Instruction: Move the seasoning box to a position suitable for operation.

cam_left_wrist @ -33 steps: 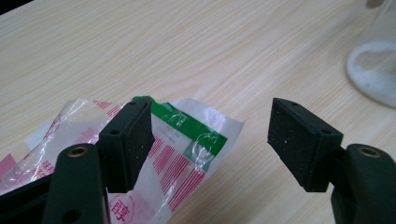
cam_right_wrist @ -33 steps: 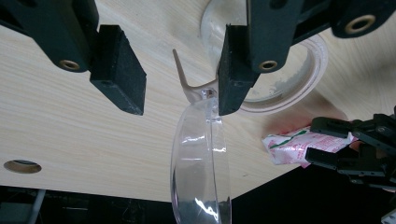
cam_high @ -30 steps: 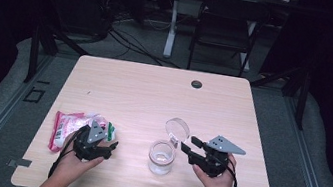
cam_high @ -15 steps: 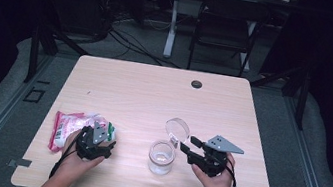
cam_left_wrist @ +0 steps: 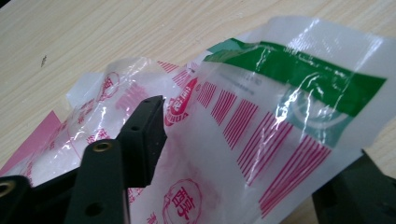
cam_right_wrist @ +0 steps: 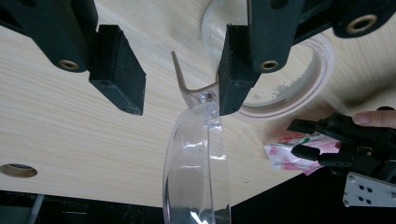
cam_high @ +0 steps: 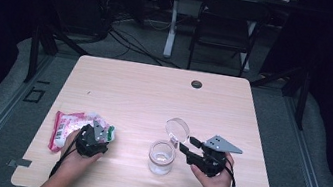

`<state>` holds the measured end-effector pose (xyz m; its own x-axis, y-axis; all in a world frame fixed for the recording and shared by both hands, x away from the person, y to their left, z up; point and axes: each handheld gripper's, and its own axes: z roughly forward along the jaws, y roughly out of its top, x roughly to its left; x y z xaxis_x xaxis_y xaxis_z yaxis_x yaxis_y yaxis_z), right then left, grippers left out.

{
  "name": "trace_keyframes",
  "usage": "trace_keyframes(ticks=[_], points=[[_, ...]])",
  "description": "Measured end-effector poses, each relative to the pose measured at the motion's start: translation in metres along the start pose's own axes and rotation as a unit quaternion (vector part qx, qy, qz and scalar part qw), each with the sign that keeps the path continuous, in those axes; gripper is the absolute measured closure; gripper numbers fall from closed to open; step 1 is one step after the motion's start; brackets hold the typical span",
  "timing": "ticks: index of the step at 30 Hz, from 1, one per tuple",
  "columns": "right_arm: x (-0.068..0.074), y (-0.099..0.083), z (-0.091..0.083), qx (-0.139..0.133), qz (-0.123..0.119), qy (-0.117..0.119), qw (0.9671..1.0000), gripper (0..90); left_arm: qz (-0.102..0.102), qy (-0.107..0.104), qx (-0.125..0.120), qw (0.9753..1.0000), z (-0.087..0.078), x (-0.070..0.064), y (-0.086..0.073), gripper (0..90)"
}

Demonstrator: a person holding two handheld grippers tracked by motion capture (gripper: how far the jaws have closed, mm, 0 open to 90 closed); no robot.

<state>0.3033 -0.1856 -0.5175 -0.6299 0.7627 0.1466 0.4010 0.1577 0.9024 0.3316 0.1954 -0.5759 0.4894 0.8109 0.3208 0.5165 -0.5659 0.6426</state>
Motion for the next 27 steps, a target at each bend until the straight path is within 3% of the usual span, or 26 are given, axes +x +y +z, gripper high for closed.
trace_keyframes(ticks=[6, 15, 27], points=[[0.000, 0.000, 0.000, 0.000, 0.000, -0.001, 1.0000, 51.5, -0.014, -0.003, -0.001, 0.9999, 0.002, 0.005, -0.003, 53.2], [0.001, -0.001, 0.001, 0.005, -0.002, 0.000, 1.0000, 51.5, -0.025, 0.004, -0.001, 0.9997, 0.003, 0.009, -0.005, 55.5], [0.001, -0.001, 0.001, 0.004, -0.005, 0.001, 1.0000, 51.5, -0.042, 0.016, -0.007, 0.9989, 0.000, 0.014, -0.005, 69.2]])
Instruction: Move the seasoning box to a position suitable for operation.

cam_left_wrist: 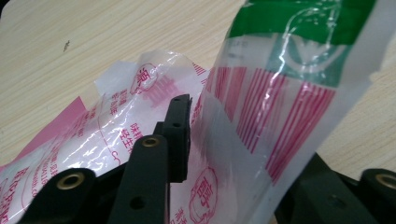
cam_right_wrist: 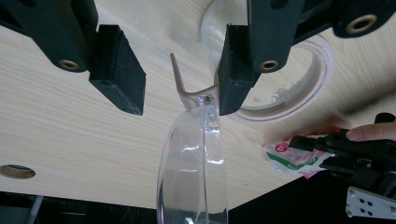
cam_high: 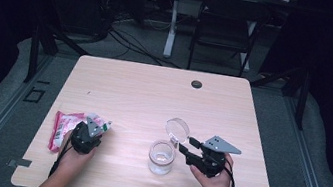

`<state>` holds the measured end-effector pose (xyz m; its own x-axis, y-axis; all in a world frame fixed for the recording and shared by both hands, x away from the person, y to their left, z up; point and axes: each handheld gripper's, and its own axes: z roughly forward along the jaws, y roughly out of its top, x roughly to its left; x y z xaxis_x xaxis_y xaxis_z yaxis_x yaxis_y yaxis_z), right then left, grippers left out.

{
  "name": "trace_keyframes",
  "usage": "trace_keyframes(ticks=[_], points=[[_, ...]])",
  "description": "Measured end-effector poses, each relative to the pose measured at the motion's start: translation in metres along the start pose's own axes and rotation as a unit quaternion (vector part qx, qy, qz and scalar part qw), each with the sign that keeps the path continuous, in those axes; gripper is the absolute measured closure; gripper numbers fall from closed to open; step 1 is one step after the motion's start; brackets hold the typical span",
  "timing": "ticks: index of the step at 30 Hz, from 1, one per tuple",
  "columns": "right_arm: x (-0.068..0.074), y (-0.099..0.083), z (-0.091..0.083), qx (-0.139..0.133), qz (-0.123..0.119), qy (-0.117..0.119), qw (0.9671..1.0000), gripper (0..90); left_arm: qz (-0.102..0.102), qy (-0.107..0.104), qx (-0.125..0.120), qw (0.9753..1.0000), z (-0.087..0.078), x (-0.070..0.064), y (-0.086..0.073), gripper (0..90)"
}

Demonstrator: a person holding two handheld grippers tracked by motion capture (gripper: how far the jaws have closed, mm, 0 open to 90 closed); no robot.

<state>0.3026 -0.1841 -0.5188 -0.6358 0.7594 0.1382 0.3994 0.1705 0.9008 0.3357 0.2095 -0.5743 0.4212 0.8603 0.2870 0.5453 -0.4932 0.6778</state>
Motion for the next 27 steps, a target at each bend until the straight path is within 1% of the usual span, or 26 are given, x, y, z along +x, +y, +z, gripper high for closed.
trace_keyframes(ticks=[3, 9, 13, 16, 20, 24, 27], points=[[0.000, 0.000, 0.000, 0.000, 0.000, -0.001, 1.0000, 51.5, -0.002, -0.001, -0.001, 1.0000, -0.001, 0.001, 0.000, 72.6], [0.002, 0.000, 0.001, 0.004, -0.003, -0.001, 1.0000, 51.5, -0.004, -0.002, 0.005, 1.0000, -0.001, 0.002, 0.000, 79.0], [0.002, 0.000, 0.001, 0.005, -0.004, -0.002, 1.0000, 51.5, -0.004, 0.003, 0.008, 1.0000, -0.001, 0.003, 0.001, 83.2], [0.002, 0.000, 0.001, 0.006, -0.005, -0.002, 1.0000, 51.5, -0.005, 0.004, 0.007, 1.0000, -0.002, 0.005, 0.001, 88.4], [0.002, -0.001, 0.001, 0.005, -0.005, -0.002, 1.0000, 51.5, -0.012, 0.006, 0.004, 0.9999, -0.004, 0.008, 0.002, 90.0], [0.003, -0.001, 0.001, 0.005, -0.006, -0.002, 1.0000, 51.5, -0.020, -0.002, 0.005, 0.9998, -0.006, 0.011, 0.002, 90.0], [0.003, -0.001, 0.001, 0.005, -0.007, -0.002, 1.0000, 51.5, -0.035, -0.005, -0.002, 0.9994, -0.008, 0.015, 0.002, 90.0]])
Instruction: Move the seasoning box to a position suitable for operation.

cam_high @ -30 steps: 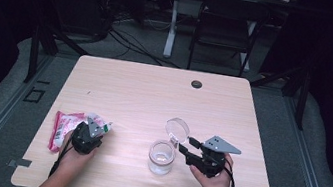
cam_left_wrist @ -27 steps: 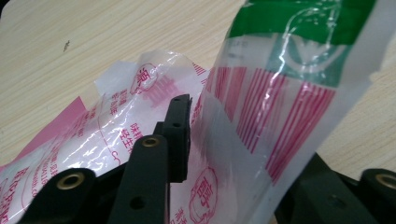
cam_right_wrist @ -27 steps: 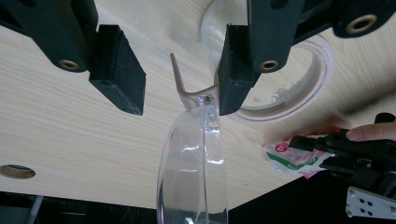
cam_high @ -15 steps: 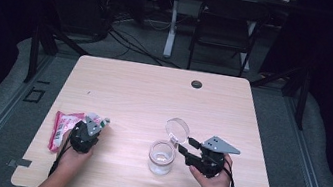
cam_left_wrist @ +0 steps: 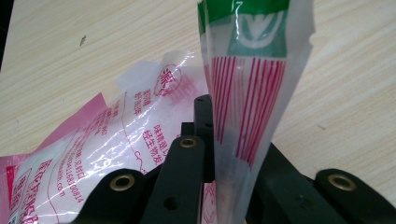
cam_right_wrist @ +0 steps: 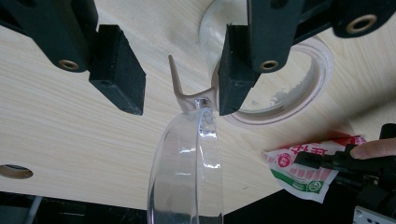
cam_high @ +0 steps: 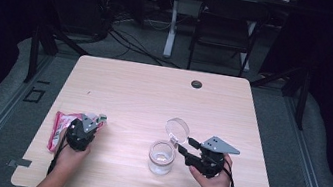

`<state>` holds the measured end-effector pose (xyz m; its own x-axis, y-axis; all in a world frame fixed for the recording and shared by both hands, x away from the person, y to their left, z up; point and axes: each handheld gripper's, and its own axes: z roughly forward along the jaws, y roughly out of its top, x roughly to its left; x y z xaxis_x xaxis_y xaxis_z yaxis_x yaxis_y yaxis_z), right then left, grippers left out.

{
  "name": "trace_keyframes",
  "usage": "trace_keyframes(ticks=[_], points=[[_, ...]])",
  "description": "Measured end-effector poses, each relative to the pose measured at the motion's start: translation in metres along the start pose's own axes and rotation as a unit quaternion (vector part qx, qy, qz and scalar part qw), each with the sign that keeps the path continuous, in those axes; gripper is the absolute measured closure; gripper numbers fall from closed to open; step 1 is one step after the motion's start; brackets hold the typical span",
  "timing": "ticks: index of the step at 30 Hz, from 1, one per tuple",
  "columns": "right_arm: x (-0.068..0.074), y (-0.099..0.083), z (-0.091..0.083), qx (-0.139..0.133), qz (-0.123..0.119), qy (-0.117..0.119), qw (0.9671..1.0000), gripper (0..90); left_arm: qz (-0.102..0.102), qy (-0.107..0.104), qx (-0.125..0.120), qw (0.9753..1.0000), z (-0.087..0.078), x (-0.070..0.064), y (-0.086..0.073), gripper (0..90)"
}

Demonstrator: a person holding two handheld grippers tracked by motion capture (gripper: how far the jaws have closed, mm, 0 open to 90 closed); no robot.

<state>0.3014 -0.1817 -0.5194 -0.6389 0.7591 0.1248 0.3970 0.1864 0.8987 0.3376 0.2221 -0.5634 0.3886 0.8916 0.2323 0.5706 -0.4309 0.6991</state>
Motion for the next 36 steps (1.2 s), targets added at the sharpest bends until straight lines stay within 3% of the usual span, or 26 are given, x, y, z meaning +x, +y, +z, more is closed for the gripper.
trace_keyframes(ticks=[12, 16, 23, 36], points=[[0.000, 0.000, 0.000, -0.002, 0.000, 0.000, 1.0000, 51.5, -0.041, -0.016, -0.018, 0.9988, -0.017, 0.019, 0.003, 90.0], [0.000, 0.000, 0.000, -0.001, -0.001, 0.000, 1.0000, 51.4, -0.045, -0.015, -0.029, 0.9985, -0.025, 0.026, 0.004, 90.0], [0.000, 0.000, 0.000, 0.003, 0.000, 0.000, 1.0000, 51.4, -0.082, -0.026, -0.048, 0.9952, -0.038, 0.043, 0.001, 90.0], [0.000, -0.001, 0.000, 0.001, 0.002, -0.001, 1.0000, 51.4, -0.110, 0.006, -0.077, 0.9909, -0.063, 0.070, -0.001, 90.0]])
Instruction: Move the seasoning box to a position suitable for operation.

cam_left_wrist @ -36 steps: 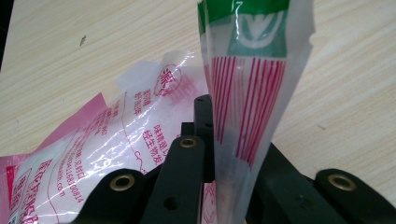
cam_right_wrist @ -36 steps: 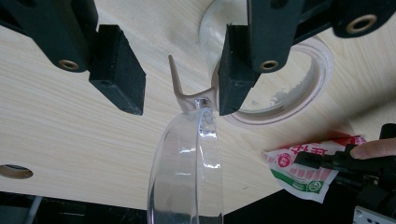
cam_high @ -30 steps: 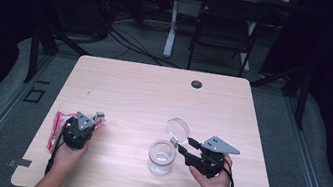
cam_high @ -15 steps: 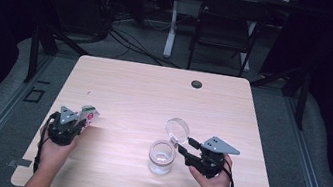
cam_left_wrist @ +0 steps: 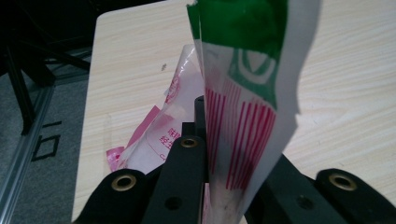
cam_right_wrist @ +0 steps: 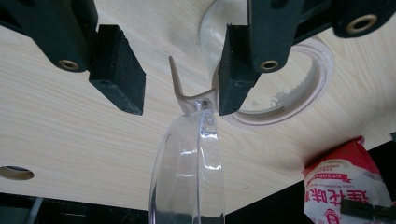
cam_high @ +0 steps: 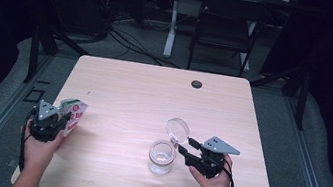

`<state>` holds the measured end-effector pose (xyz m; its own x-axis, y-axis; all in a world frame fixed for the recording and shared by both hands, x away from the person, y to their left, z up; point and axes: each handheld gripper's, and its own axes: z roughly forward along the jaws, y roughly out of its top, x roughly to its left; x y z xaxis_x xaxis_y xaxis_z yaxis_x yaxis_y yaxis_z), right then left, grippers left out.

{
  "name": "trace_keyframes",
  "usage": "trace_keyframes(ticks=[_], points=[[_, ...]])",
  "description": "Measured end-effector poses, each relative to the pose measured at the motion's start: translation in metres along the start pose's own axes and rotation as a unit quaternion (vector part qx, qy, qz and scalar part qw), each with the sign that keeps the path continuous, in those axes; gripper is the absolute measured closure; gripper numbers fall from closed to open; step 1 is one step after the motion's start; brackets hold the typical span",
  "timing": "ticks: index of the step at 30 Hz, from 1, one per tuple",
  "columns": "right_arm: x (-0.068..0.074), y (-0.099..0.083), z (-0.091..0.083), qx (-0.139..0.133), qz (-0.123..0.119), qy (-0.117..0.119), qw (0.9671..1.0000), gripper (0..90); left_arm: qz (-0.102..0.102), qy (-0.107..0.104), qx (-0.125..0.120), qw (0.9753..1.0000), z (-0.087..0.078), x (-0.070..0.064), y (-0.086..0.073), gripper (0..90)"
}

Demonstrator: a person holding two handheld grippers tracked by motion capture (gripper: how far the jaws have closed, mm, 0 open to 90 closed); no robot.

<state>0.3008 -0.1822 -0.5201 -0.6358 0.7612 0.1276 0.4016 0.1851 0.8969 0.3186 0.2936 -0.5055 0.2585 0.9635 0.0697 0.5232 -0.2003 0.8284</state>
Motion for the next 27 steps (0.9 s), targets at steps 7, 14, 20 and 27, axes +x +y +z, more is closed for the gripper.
trace_keyframes(ticks=[7, 14, 20, 27], points=[[0.000, -0.001, -0.002, 0.000, 0.001, -0.002, 1.0000, 51.4, -0.021, 0.006, -0.015, 0.9996, -0.006, 0.014, 0.005, 90.0], [0.000, -0.005, -0.010, -0.010, 0.000, -0.012, 0.9999, 51.4, -0.045, 0.025, -0.040, 0.9979, -0.018, 0.028, 0.016, 90.0], [-0.004, -0.009, -0.019, -0.017, 0.008, -0.023, 0.9996, 51.4, -0.055, 0.024, -0.055, 0.9967, -0.025, 0.032, 0.025, 90.0], [-0.005, -0.014, -0.029, -0.019, 0.012, -0.036, 0.9991, 51.4, -0.027, -0.005, -0.069, 0.9973, -0.026, 0.013, 0.042, 90.0]])
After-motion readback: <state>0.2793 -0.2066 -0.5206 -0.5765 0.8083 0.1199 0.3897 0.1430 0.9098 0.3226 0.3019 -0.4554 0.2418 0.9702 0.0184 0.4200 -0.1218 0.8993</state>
